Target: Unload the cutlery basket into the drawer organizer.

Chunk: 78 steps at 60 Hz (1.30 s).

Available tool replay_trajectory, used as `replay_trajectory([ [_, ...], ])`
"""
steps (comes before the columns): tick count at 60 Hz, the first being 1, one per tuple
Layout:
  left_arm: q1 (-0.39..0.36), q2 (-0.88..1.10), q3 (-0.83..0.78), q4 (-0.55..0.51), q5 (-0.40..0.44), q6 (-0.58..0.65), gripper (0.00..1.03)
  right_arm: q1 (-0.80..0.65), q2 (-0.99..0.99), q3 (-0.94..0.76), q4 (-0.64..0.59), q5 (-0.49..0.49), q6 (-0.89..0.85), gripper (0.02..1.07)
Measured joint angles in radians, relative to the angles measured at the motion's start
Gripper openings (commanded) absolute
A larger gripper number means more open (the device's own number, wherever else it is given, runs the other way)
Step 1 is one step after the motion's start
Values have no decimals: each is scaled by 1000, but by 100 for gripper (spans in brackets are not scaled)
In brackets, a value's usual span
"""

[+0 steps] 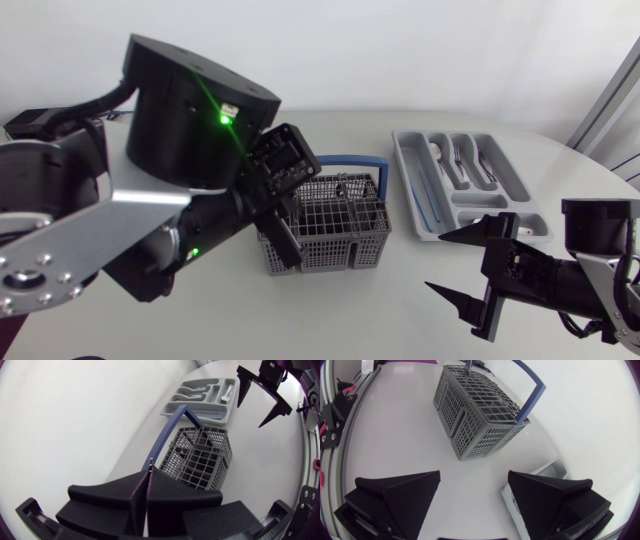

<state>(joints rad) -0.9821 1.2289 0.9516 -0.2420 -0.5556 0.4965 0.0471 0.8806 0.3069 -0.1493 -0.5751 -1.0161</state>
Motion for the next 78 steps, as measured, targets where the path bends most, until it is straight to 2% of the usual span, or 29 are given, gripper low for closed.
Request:
replay_trajectory([
  [21,-35,0,-16,90,-128,5,13,68,1,-2,35,49,48,100],
  [34,-16,20,-42,212,-148,56,13,77,2,-2,45,56,48,100],
  [41,-17,24,-69,255,-161,62,13,77,2,-9,49,56,48,100],
  [48,-34,24,-129,344,-187,89,13,78,9,-21,62,56,48,100],
  [55,-42,14,-160,365,-190,103,13,100,11,-21,75,60,72,100],
  [63,-47,-25,-164,371,-191,111,13,188,12,-21,78,69,139,100],
  [68,-50,-45,-166,373,-191,121,13,286,33,-15,112,116,203,100],
  [78,-62,-61,-182,394,-199,150,13,394,120,63,131,132,318,100],
])
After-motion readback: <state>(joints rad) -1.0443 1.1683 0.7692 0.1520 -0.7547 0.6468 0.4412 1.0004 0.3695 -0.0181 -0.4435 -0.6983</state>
